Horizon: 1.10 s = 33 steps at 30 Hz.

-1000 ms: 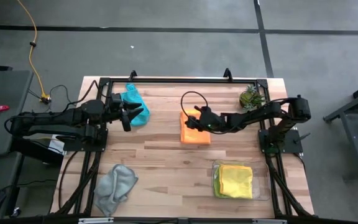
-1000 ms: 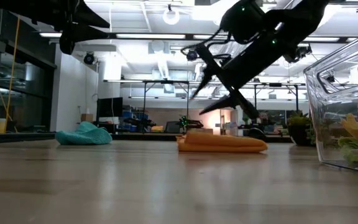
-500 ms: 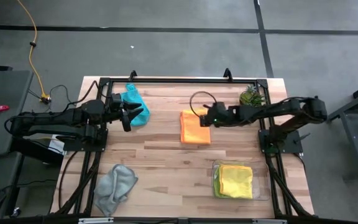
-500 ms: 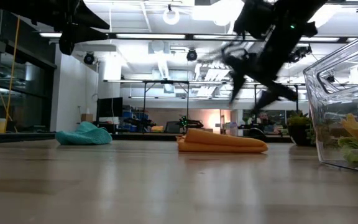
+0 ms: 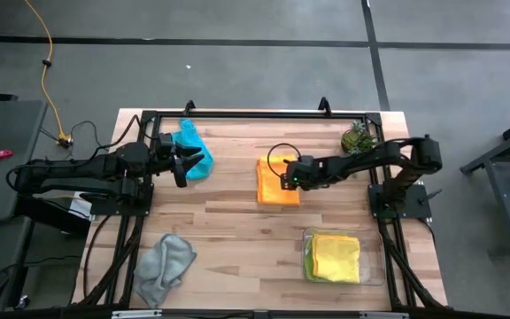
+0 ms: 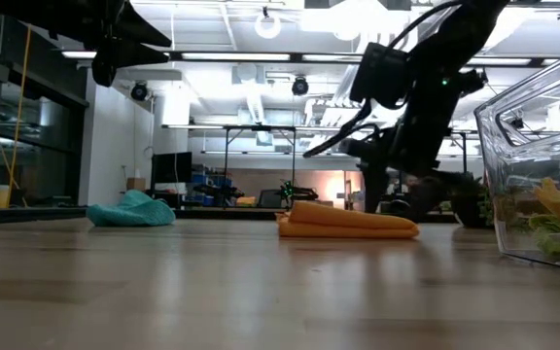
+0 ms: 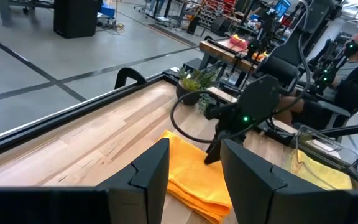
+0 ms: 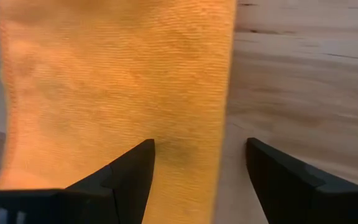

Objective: Fold microfiber towels
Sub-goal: Put the orange microfiber cloth into the transparent bin

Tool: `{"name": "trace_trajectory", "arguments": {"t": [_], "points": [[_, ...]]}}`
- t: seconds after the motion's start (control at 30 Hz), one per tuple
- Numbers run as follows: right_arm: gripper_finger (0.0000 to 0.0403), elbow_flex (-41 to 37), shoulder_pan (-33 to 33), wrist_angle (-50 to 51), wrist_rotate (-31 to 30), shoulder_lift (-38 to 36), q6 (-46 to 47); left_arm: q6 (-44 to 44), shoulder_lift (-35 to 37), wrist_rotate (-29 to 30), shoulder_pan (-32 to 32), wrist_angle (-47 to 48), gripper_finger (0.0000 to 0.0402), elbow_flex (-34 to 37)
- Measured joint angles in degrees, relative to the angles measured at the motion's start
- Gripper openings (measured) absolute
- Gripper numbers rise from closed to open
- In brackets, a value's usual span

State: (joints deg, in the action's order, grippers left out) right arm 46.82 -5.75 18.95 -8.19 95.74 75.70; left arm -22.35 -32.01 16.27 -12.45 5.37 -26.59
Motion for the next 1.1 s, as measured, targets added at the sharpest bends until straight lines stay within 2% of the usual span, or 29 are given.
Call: {"name": "trace_trajectory", "arguments": {"t": [0.2, 0.3, 0.4, 0.57, 0.6, 0.7, 0.83, 1.0, 1.1], "points": [[0.0235, 0.0, 0.9, -2.4, -0.9, 0.5, 2.7, 0.0, 0.0, 0.0, 0.0, 0.1, 0.0133, 0.0], [0.0208, 0.0, 1.5, -5.0, -0.7, 0.6, 2.7, 0.0, 0.0, 0.0, 0.0, 0.5, 0.0133, 0.0], [0.0154, 0.0, 1.7, -5.8, -0.5, 1.2, 2.5, 0.0, 0.0, 0.0, 0.0, 1.5, 0.0133, 0.0], [0.0026, 0.0, 1.8, -4.1, -3.0, 1.9, 1.5, 0.0, 0.0, 0.0, 0.0, 3.7, 0.0133, 0.0], [0.0014, 0.0, 1.8, -4.1, -3.3, 1.6, 0.2, 0.0, 0.0, 0.0, 0.0, 3.9, 0.0133, 0.0], [0.0013, -0.1, 1.7, -1.7, -3.3, -1.4, -2.7, -0.7, 0.0, -0.7, 0.0, 3.9, 0.0133, 0.0], [0.0005, 0.0, 1.9, 4.1, -3.5, -9.7, -8.6, -2.8, 0.0, -0.9, 0.0, 3.9, 0.0133, 0.0], [0.0002, 0.1, 3.7, 13.9, -3.4, -21.9, -9.3, -2.6, 0.0, -0.8, 0.0, 3.9, 0.0133, 0.0], [0.0001, 3.2, 6.3, 21.5, -3.4, -27.1, -8.7, -2.6, 0.0, -0.8, 0.0, 3.9, 0.0133, 0.0]]}}
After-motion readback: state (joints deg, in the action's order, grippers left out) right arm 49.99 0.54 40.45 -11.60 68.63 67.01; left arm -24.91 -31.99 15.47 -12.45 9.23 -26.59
